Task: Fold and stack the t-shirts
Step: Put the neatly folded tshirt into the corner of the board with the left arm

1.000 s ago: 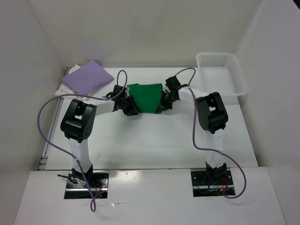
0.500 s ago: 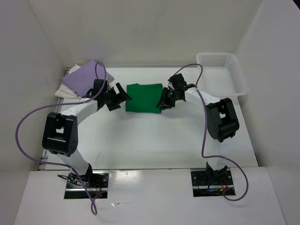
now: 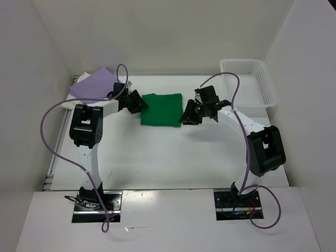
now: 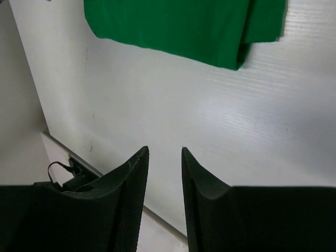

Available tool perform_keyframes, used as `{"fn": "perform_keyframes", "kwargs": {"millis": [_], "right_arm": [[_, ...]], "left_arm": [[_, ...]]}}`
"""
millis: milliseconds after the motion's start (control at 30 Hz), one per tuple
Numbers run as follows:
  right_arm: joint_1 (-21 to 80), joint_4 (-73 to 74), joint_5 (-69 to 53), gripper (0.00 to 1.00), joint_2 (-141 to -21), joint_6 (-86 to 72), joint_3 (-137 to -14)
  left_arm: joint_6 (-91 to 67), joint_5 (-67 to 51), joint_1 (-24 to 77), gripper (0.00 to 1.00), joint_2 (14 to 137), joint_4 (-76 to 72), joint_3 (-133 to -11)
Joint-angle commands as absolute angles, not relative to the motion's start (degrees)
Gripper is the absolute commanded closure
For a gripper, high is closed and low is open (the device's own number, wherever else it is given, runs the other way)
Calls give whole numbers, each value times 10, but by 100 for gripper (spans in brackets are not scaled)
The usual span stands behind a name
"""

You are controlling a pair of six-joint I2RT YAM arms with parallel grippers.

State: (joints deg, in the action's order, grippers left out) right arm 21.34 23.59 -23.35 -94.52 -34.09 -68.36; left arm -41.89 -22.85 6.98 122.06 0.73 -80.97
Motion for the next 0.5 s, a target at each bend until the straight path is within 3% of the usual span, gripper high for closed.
{"fn": "perform_keyframes", "kwargs": {"millis": [0, 233, 300, 467], "right_arm": [[212, 218, -233, 63, -904, -352, -662], [212, 218, -227, 63, -885, -357, -649], [206, 218, -234, 63, -885, -357, -649], [184, 223, -239, 63, -862, -357, -636]], "left_arm": [[-403, -254, 91, 47, 1274, -6, -839], [-403, -229, 153, 73, 1321, 6, -929], [-410, -229, 159, 78, 1321, 13, -953], [-378, -208, 148, 84, 1341, 115, -1155]]}}
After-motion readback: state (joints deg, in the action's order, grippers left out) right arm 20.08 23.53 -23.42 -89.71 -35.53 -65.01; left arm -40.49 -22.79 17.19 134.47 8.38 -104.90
